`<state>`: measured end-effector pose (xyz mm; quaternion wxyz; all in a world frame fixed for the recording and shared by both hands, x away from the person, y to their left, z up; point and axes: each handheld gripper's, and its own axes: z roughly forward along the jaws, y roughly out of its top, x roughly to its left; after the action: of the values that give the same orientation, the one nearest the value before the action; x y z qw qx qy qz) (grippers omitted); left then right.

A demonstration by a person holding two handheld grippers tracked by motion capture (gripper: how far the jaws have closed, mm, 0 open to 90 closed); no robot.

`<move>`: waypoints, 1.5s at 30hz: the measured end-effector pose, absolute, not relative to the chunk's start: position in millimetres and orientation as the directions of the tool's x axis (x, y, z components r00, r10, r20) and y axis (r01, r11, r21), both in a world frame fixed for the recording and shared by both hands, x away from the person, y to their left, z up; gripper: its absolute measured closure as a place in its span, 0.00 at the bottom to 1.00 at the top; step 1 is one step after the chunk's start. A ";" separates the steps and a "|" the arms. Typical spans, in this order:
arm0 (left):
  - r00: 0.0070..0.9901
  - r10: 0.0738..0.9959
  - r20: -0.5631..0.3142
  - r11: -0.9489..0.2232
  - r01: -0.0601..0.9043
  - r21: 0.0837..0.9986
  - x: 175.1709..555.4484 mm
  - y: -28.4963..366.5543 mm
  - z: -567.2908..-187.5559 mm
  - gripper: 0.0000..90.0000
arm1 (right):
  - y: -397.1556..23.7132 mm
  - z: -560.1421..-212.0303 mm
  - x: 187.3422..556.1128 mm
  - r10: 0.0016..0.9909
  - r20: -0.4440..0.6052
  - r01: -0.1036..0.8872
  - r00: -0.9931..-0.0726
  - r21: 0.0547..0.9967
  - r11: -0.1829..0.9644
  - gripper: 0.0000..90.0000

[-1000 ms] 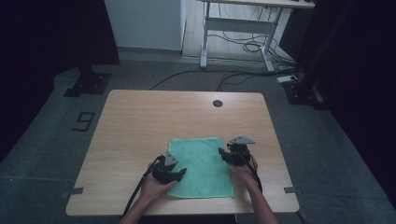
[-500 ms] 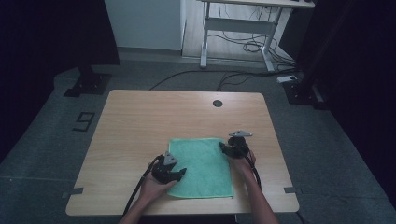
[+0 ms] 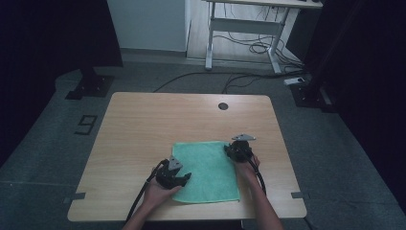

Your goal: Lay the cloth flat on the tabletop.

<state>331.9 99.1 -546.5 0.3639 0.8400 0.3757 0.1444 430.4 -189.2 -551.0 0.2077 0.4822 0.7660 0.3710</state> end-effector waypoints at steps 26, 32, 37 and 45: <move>0.681 0.728 -0.081 -0.407 0.524 0.748 353.9 109.3 -535.1 0.48 | -208.0 -532.7 425.9 0.932 -0.036 0.547 -0.360 0.801 0.242 0.75; 0.654 0.752 -0.084 -0.377 0.531 0.759 374.6 107.4 -524.5 0.51 | -207.0 -518.0 406.9 0.924 -0.040 0.499 -0.381 0.832 0.242 0.75; 0.652 0.756 -0.057 -0.394 0.523 0.756 390.2 99.4 -520.9 0.52 | -207.2 -513.6 398.7 0.923 -0.040 0.487 -0.383 0.841 0.238 0.70; 0.648 0.761 -0.040 -0.422 0.541 0.727 408.7 89.8 -526.1 0.52 | -207.9 -516.7 389.1 0.910 0.011 0.494 -0.415 0.843 0.214 0.70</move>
<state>408.7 89.8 -526.1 0.3674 0.8300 0.3922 0.1495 389.1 -207.9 -516.7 0.2558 0.4767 0.7361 0.4068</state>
